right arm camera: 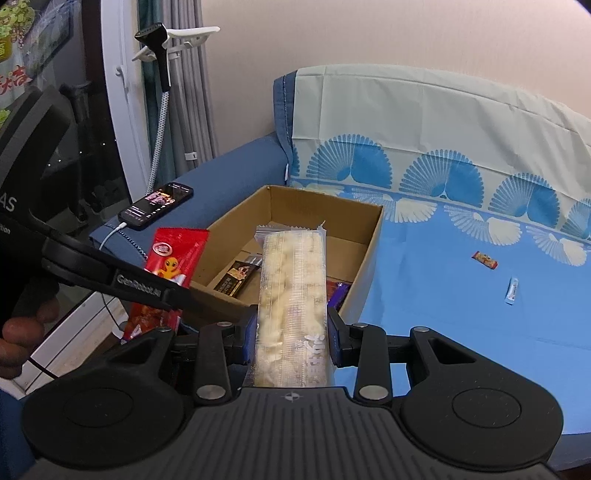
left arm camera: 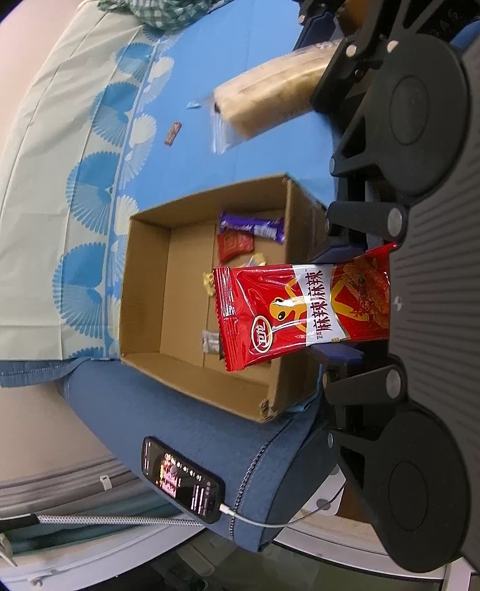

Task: Organize snacks
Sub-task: 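Carry the red spicy snack bag and rice cake bar toward the box, then open both tools to release the red bag and rice cake bar into the box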

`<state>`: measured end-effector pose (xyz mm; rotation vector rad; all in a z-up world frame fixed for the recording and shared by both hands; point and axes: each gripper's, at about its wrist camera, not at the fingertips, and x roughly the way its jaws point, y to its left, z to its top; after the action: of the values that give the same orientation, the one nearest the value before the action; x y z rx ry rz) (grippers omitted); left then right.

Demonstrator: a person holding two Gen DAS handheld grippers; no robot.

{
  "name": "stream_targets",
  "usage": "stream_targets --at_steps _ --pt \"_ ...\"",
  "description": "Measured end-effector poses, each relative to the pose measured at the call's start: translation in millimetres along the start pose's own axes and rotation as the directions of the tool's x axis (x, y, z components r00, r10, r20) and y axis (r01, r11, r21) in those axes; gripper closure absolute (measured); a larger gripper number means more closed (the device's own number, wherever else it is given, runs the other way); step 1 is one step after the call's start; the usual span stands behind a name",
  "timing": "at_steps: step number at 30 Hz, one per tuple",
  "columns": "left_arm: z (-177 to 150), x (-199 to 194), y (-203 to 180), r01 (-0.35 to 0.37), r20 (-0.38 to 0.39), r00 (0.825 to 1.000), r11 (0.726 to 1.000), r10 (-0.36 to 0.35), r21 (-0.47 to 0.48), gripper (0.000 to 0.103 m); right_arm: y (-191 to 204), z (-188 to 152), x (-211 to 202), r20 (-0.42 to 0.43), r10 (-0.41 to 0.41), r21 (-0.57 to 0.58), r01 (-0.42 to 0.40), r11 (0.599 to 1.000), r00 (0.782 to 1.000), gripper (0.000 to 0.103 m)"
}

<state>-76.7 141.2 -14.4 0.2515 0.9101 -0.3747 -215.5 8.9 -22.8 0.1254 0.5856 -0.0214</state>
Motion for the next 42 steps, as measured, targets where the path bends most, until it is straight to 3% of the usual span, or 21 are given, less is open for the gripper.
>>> stream_targets --at_steps 11,23,40,42 --pt "47 41 31 -0.005 -0.029 1.0 1.0 0.004 -0.018 0.053 1 32 57 -0.042 0.011 -0.015 -0.012 1.0 0.999 0.065" --pt "91 121 34 0.003 -0.109 0.994 1.0 -0.003 0.006 0.053 -10 54 147 -0.14 0.01 0.023 -0.007 1.0 0.99 0.065" --pt "109 214 35 -0.006 -0.207 0.978 0.999 0.016 0.048 0.053 -29 49 236 -0.252 0.014 0.058 0.0 0.998 0.968 0.065" --pt "111 219 35 -0.012 -0.2 0.979 0.998 0.023 0.057 0.049 -30 49 241 -0.257 0.016 0.057 -0.001 0.998 0.966 0.064"
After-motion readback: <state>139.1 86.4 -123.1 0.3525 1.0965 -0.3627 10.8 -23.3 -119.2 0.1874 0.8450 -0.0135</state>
